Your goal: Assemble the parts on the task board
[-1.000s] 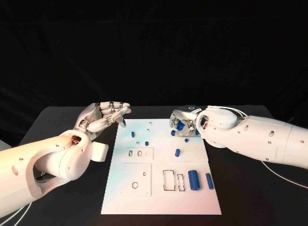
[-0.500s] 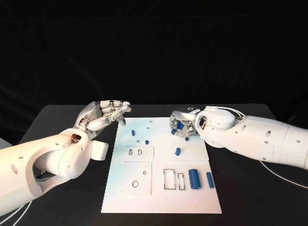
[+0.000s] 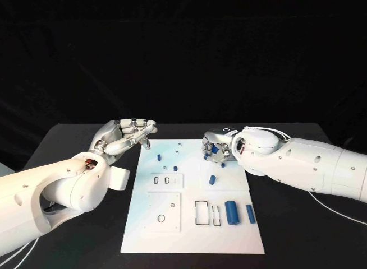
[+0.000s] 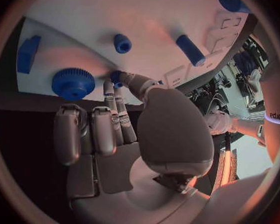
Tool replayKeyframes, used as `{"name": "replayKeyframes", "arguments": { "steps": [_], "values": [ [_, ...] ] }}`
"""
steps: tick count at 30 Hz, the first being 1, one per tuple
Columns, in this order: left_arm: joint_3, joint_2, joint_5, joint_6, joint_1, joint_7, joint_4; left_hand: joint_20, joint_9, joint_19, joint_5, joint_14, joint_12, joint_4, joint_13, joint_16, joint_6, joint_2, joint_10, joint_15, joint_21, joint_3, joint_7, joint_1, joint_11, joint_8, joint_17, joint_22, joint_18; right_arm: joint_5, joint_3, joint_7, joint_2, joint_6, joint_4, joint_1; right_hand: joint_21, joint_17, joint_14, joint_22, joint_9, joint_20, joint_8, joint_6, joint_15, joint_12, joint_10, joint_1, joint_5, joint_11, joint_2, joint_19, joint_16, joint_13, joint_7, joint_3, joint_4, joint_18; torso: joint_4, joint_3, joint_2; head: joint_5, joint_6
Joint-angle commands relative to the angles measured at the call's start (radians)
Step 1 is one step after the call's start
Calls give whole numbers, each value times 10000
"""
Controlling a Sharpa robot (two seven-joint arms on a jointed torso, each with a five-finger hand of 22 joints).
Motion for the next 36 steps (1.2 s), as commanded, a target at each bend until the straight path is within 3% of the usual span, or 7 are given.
{"name": "replayKeyframes", "arguments": {
  "steps": [1, 2, 3, 12, 21, 28, 36],
  "values": [
    [10, 17, 0, 229, 18, 11, 22, 15, 15, -56, 10, -22, -4, 14, 17, 38, 0, 38, -37, -5, 39, 69, 19, -64, 25, -65, 11, 11, 129, -169, -3, -23, 16, -57, -14, -10, 124, 23, 554, 333, 75, -32, 100, 149, -79, 70, 189, 9, -82, -31, 171, 166, 77, 41, -31, 113, 22, -204, -14, -5, 11, -3, 1],
    [10, 19, 4, 234, 18, 8, 19, 16, 17, -59, 9, -15, -3, 15, 18, 56, -1, 43, -39, -6, 58, 72, 19, -67, 25, -66, 14, 23, 129, -204, -3, -38, 19, -90, -16, -12, 179, 24, 552, 412, 158, -62, 186, 244, -128, 79, 318, 84, -268, -75, 284, 187, 98, 76, -85, 194, -3, -217, -14, -5, 11, -3, 1],
    [10, 20, 8, 239, 18, 5, 18, 16, 19, -63, 9, -8, -3, 14, 19, 72, -2, 48, -43, -6, 77, 77, 20, -65, 26, -68, 16, 35, 130, -234, -3, -49, 23, -140, -18, -13, 232, 11, 548, 490, 259, -102, 253, 273, -162, 41, 406, 164, -767, -99, 386, 204, 118, 109, -113, 360, -37, -229, -8, -2, 11, -1, -3],
    [11, 15, 32, 285, 19, -8, 15, 16, 22, -70, 9, 3, -3, 5, 21, 104, -5, 55, -48, -8, 112, 89, 18, -51, 25, -72, 19, 58, 131, -423, -4, -194, 45, -1178, 64, -33, 523, -15, 545, 914, 654, -209, 598, 489, -267, 84, 839, 422, -741, -255, 631, 359, 163, 275, -186, 569, -317, -310, 2, -11, 20, 8, 28],
    [11, 10, 56, 322, 19, -8, -13, 16, 28, -84, 9, 14, -1, -11, 23, 146, -5, 63, -52, -11, 160, 109, 14, -24, 22, -75, 23, 89, 132, -592, 11, -539, 210, -2388, 253, -32, 552, -3, 546, 956, 699, -211, 619, 474, -272, 64, 844, 415, -738, -248, 602, 374, 176, 288, -174, 576, -355, -320, -7, -18, 23, 67, 90],
    [11, 17, 65, 344, 19, -8, -44, 16, 28, -84, 9, 14, -1, -11, 23, 146, -5, 63, -52, -11, 160, 109, 14, -24, 22, -75, 23, 89, 132, -691, 23, -858, 727, -2952, -146, -27, 590, 5, 547, 1011, 738, -207, 636, 460, -273, 46, 847, 384, -773, -245, 567, 396, 187, 301, -169, 570, -374, -331, 29, -17, 54, 93, 116],
    [11, 35, 70, 365, 22, -16, -53, 16, 31, -93, 9, 14, -2, -18, 24, 165, -7, 63, -57, -12, 184, 120, 13, -10, 21, -77, 23, 105, 133, -677, 30, -904, 1317, -3177, -721, -29, 588, 13, 549, 1009, 762, -203, 638, 437, -270, 27, 835, 351, -794, -237, 542, 393, 197, 307, -164, 569, -378, -330, 22, -7, 79, 125, 98]
  ]
}}
